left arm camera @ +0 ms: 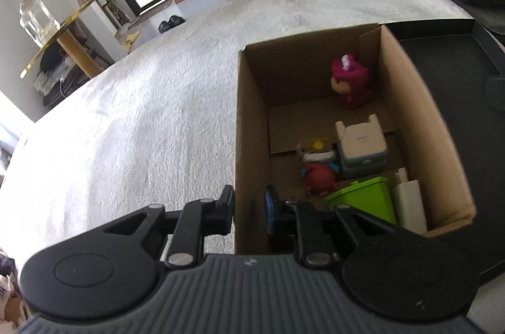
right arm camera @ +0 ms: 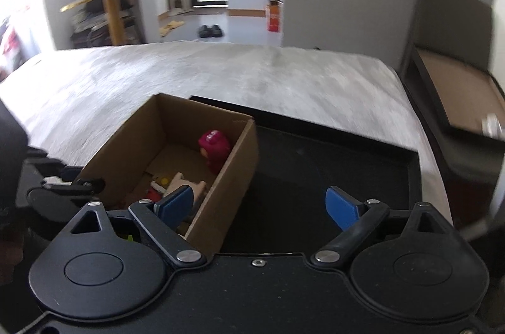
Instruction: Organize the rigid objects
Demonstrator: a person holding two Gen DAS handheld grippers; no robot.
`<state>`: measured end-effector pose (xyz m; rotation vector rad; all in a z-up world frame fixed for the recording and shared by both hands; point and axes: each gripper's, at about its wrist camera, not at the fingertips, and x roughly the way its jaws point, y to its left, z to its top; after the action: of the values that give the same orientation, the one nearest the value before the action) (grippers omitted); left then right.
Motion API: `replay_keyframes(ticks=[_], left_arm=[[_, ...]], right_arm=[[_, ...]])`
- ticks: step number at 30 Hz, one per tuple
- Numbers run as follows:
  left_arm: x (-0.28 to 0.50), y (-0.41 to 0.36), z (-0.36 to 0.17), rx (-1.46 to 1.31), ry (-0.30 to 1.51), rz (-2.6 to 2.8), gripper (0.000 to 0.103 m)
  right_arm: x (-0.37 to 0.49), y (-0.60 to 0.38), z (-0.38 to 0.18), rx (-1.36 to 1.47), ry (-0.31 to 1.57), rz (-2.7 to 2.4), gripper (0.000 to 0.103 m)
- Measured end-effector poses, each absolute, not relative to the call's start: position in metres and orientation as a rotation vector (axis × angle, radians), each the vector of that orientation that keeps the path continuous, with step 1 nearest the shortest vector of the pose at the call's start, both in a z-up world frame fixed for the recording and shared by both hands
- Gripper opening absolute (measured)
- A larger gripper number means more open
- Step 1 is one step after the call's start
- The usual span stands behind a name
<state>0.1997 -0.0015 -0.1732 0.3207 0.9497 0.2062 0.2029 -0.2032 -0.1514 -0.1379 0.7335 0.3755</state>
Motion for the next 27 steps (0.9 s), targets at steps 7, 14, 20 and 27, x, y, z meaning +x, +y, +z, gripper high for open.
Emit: replay_keyframes(ticks=[7,14,20,27], left_arm=[[0.192,-0.010,-0.146,0.312,0.929,0.179,0.043],[0.179,-0.010,-0.123,0.271,0.931,0.207,0.065],[0.165,-0.010,-0.103,0.227,0.925,0.195,0.082],[0.150,-0.004,-0.090,0.143,0.937,0.168,0.091]], right_arm=[[0.193,-0.219,-0.145,-0.039,0.755,0.324,0.096],[0.181,-0.236,-0.134,0.024,0.755,0.272,0.100],[0.172,-0.247,-0.129,0.082,0.769,0.219,0.103],[0.160,-0.251,-0.122,0.121,0.783,0.197,0.103]])
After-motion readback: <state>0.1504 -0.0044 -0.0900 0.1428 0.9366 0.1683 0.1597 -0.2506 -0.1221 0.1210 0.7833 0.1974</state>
